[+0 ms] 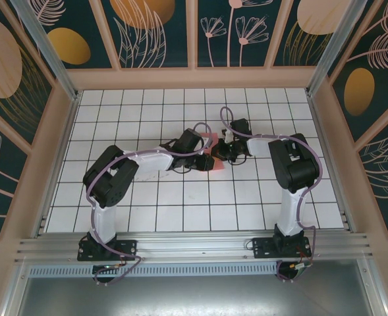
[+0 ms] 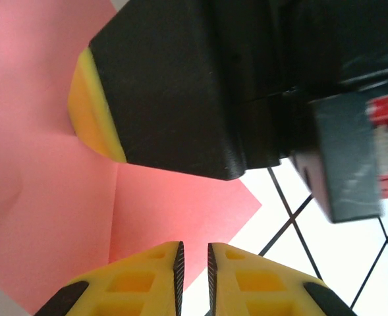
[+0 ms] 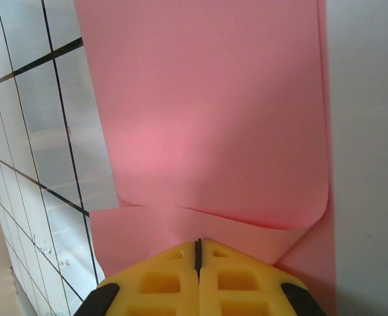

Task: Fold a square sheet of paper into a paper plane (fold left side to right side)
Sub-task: Fold the triangle a second time at the center of the table.

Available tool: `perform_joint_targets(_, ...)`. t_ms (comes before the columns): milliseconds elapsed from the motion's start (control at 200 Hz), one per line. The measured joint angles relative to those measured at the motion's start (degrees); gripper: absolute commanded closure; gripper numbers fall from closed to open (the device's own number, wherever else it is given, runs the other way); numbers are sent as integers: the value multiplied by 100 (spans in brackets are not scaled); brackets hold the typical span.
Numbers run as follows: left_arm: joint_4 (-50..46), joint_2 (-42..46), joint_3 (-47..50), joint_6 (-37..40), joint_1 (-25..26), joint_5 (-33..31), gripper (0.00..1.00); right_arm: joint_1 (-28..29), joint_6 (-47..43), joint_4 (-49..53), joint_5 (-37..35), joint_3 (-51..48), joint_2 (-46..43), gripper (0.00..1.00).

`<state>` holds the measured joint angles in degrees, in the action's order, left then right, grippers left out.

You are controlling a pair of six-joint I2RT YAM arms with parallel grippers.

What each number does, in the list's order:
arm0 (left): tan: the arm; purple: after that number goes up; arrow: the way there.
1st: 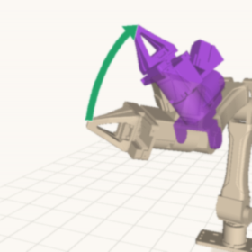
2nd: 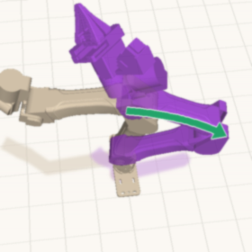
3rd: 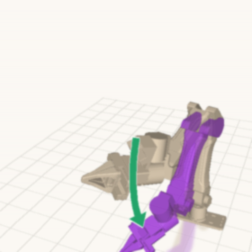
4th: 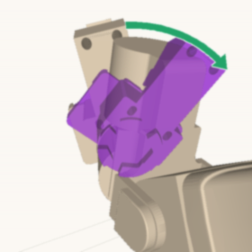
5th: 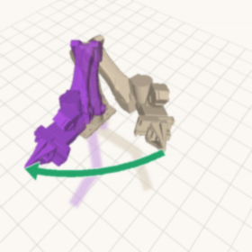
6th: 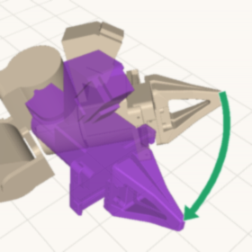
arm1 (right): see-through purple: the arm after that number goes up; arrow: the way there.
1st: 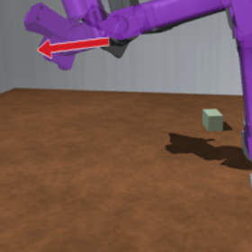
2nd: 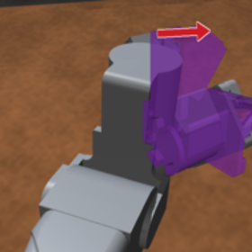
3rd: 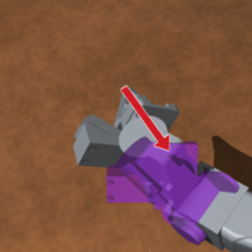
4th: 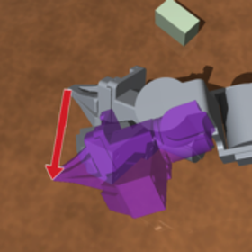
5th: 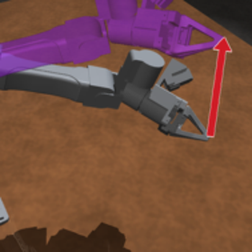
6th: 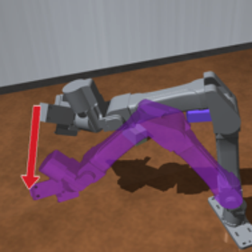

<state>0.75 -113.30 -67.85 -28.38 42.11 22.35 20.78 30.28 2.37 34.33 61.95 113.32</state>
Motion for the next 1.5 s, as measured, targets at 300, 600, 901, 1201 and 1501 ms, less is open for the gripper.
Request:
perform_joint_targets(300, 79, -111, 186, -44, 0, -28, 81, 0, -42, 68, -2, 37, 4, 100)
perform_joint_targets(600, 254, -111, 326, -72, 0, -35, 83, 0, -63, 105, -7, 59, 11, 100)
perform_joint_targets(901, 498, -107, 540, -173, 0, -98, 91, 2, -146, 133, -20, 70, 11, 100)
perform_joint_targets(1201, 951, 63, 946, -433, -2, -164, 99, 0, -151, 225, -24, 107, 15, 100)
perform_joint_targets(1501, 1316, 332, 1460, -710, -125, -72, 100, -4, -153, 260, -20, 109, 15, 100)
